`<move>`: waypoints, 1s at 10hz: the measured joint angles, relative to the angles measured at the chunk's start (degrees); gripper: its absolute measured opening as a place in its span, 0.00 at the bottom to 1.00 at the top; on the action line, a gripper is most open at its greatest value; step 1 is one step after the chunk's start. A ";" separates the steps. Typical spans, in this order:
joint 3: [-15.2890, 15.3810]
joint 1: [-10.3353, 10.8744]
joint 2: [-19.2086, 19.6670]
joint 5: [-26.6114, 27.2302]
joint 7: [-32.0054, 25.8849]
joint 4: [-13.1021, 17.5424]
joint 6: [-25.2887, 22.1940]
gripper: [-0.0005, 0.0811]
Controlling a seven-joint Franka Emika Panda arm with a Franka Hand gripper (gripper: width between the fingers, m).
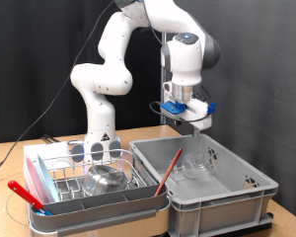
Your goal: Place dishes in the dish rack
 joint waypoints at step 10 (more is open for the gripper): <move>-1.74 -0.12 -3.28 -2.34 8.33 1.29 -3.59 1.00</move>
